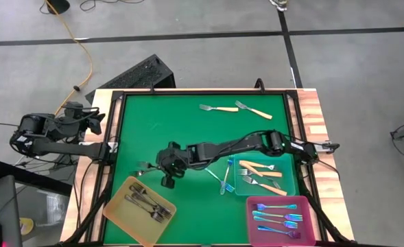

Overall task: Sort silverware by color (type)
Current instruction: Put the black fork into the orange bin

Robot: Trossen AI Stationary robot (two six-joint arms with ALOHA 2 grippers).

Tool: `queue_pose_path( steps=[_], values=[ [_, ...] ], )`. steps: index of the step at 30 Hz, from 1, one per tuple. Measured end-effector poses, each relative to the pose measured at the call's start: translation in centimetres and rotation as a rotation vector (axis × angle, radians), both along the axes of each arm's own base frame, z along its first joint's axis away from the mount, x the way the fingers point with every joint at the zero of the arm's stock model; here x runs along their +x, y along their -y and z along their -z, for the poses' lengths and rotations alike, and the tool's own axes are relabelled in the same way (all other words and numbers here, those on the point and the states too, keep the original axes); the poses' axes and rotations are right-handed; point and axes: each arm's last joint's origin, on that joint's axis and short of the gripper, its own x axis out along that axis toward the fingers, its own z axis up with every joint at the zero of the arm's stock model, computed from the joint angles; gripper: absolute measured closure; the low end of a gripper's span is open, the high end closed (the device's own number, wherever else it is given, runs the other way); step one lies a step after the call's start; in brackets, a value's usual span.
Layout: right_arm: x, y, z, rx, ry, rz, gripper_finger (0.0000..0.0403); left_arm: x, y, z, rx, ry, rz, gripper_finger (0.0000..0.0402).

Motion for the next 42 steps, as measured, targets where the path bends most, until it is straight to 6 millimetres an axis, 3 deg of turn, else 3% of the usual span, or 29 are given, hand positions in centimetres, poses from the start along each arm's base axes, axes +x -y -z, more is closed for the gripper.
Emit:
queue_pose_path(
  steps=[4, 8, 15, 20, 29, 36, 42],
  values=[
    [0.1, 0.3, -3.0, -0.035, 0.038, 0.06, 0.0384, 0.0, 0.0, 0.0, 0.008, -0.011, 0.008, 0.0243],
    [0.3, 0.0, -5.5, 0.045, 0.135, 0.128, 0.0384, 0.0, 0.1, 0.0, -0.013, -0.012, 0.028, 0.0243],
    [0.6, -3.8, -8.1, 0.162, 0.397, 0.086, 0.0384, 0.1, 0.1, 0.1, -0.025, -0.03, 0.065, 0.0243],
    [0.4, -6.6, -8.2, 0.153, 0.481, 0.074, 0.0384, 0.1, 0.2, 0.1, 0.005, -0.086, 0.121, 0.0243],
    [1.5, -9.8, -5.4, 0.226, 0.622, 0.126, 0.0384, 0.1, 0.2, 0.2, 0.028, -0.139, 0.184, 0.0243],
    [2.7, -11.4, -0.5, 0.391, 0.602, 0.178, 0.0384, 0.1, 0.2, 0.2, 0.034, -0.147, 0.191, 0.0243],
    [2.6, -13.0, 2.1, 0.459, 0.545, 0.197, 0.0384, 0.1, 0.2, 0.1, 0.054, -0.172, 0.21, 0.0243]
  ],
)
